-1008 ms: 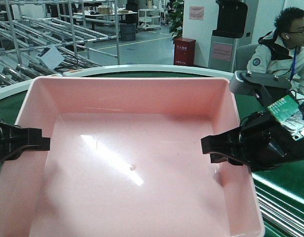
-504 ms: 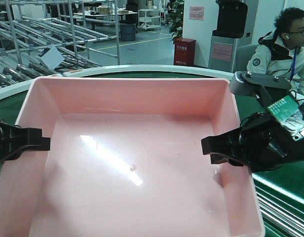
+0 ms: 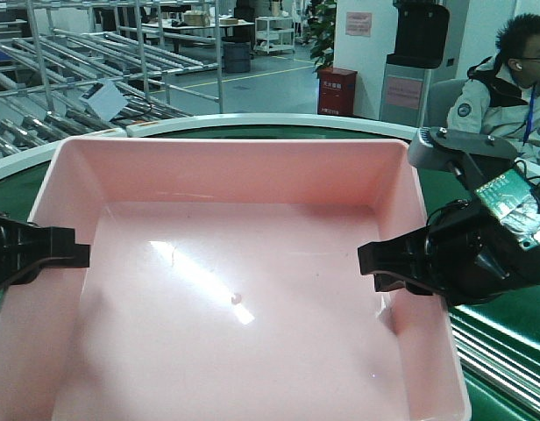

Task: Grab pink bin and stack on right shelf
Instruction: 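Lift the pink bin off the conveyor with both grippers, then hold the pink bin with both grippers while the base drives to the table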

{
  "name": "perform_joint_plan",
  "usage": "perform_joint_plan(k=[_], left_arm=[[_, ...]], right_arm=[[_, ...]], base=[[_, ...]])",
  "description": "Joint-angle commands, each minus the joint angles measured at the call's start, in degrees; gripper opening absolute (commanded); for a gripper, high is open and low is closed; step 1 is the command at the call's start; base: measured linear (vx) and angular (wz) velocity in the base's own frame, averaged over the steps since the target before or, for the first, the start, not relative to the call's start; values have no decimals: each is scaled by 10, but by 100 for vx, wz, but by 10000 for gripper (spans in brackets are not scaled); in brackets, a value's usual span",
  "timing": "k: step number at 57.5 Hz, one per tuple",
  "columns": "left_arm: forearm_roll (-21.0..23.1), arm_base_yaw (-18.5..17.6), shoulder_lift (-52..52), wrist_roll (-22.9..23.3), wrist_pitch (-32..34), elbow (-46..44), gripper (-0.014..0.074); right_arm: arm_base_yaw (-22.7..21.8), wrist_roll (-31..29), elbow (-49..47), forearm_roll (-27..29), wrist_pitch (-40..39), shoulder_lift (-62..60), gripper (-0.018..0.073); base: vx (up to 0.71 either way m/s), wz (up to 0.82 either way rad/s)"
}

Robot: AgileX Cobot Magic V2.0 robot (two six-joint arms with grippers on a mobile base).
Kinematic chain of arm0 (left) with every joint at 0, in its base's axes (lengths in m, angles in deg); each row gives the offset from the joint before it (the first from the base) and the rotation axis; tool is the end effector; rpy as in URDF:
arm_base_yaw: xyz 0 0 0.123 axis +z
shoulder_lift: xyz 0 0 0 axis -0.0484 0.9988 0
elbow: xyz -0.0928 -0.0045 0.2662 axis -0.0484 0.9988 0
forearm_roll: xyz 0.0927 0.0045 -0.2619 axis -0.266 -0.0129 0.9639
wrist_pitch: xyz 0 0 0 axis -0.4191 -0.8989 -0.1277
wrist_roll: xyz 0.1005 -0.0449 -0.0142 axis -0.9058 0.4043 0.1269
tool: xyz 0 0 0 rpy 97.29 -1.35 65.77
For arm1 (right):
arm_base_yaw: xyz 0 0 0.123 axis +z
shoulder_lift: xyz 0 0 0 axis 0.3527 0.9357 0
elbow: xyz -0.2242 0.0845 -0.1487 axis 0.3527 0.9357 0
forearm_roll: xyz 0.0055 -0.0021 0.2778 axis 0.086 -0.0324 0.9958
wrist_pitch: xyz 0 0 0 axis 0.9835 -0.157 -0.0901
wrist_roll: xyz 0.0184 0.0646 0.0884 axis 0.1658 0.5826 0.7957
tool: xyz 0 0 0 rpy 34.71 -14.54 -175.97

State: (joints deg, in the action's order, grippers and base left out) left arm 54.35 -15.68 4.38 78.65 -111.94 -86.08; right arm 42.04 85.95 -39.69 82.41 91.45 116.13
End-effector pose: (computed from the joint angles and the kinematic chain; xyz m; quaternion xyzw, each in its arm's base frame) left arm 0.2746 -0.0966 0.3920 0.0624 0.8689 -0.2380 0.4295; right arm 0.2973 0.1230 0.3845 -0.0681 0.9213 0.1412 0.3559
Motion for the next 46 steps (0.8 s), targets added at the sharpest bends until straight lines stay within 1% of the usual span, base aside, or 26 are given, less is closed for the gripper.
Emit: perform_joint_plan(k=[1,46], left_arm=[[76,-9,-20,9,57,-28,-1],[76,-9,-21,9,57,-28,-1]], right_arm=[[-3,1,-18,8,-36,-13,-9],[-3,1,-18,8,-36,-13,-9]], base=[[-20,11],[-28,5]])
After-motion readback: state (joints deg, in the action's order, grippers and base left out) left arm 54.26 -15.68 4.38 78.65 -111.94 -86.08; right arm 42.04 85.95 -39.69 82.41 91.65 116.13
